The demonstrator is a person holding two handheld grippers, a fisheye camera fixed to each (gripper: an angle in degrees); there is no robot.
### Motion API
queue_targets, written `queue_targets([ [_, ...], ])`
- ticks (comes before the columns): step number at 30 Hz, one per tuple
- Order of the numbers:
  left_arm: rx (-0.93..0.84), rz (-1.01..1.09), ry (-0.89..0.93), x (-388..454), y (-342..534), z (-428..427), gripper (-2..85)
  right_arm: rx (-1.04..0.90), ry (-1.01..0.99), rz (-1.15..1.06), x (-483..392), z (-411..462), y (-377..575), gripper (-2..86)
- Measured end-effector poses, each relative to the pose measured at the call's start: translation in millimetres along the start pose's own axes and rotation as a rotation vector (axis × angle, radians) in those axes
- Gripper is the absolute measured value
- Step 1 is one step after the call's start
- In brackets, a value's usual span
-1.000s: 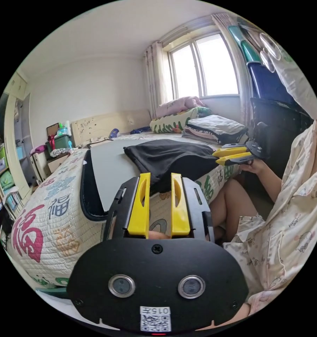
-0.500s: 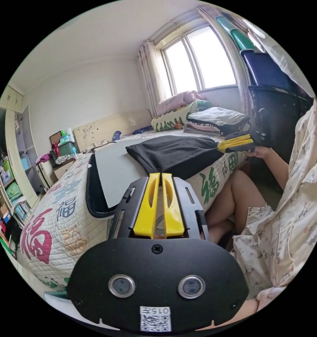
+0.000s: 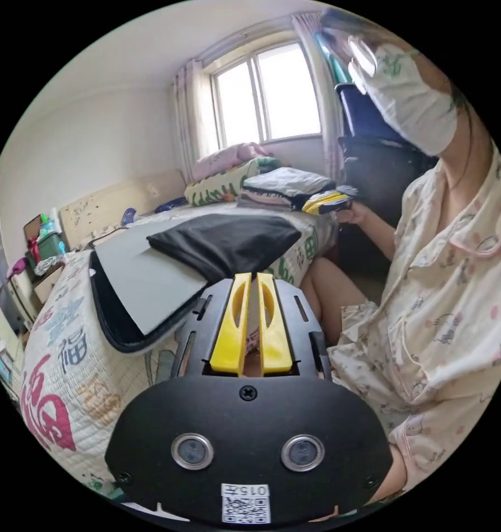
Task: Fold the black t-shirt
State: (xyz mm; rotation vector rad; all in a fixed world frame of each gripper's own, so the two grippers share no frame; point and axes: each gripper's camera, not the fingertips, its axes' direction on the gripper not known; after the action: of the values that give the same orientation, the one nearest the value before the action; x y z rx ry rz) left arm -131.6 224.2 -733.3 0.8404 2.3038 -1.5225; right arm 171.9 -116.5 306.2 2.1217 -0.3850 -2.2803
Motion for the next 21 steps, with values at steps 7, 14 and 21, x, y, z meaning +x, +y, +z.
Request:
queue_targets([
  [7, -0.002, -0.366, 0.087, -149.5, -125.7, 22.4, 8.3, 0.056, -0.17, 0.419, 150.6, 12.5, -109.4, 7.4],
  [14, -0.284, -0.656, 0.168, -290.6, -225.7, 159.5, 11.8, -0.165, -0.187, 0.653, 271.8, 126.5, -191.9, 9.9],
  [21, -0.451, -0.635, 0.098, -308.7, -279.1, 246.7, 12.9, -0.277, -0.221, 0.735, 313.5, 204.2, -239.4, 11.2],
])
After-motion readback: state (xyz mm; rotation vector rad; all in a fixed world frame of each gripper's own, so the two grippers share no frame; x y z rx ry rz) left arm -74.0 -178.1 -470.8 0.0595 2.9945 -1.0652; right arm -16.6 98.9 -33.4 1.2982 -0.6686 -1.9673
